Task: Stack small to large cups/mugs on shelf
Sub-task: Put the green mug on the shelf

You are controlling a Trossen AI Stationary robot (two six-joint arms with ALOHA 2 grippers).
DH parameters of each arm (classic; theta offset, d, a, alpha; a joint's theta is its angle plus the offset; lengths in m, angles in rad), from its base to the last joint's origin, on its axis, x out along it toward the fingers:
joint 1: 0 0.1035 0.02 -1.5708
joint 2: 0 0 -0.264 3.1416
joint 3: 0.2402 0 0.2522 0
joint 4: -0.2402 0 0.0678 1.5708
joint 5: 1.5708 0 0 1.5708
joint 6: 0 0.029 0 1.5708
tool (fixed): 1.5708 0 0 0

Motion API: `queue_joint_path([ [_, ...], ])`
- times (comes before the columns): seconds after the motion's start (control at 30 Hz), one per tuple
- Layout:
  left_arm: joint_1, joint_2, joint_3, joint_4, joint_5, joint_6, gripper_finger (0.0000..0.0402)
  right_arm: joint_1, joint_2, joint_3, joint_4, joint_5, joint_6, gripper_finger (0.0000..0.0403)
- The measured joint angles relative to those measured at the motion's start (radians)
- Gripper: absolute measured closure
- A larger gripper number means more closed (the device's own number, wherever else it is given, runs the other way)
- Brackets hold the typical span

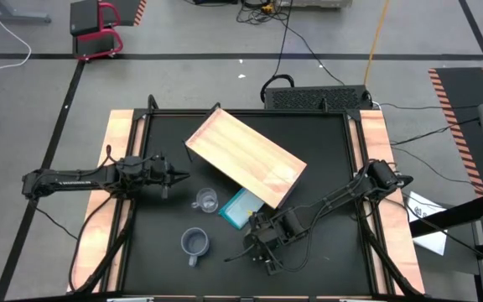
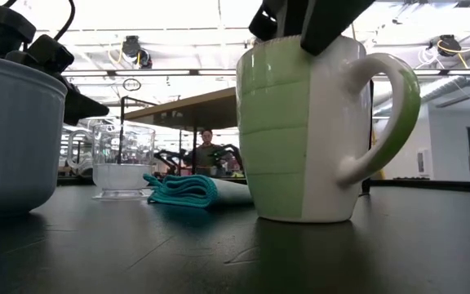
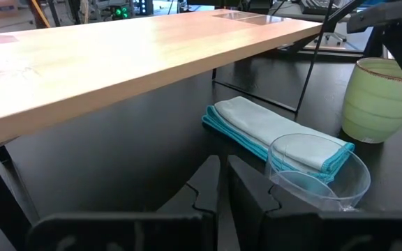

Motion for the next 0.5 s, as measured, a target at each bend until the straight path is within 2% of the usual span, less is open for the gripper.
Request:
queue_joint_path([
  [0.4, 0.000, 0.000, 0.000, 0.000, 0.000, 0.000, 0.0371, 0.002, 0.000, -0.013, 0.017, -0.001, 0.005, 0.0316],
  [0.5, 0.000, 0.000, 0.000, 0.000, 0.000, 0.000, 0.0371, 0.002, 0.000, -0.013, 0.017, -0.002, 0.005, 0.0336],
])
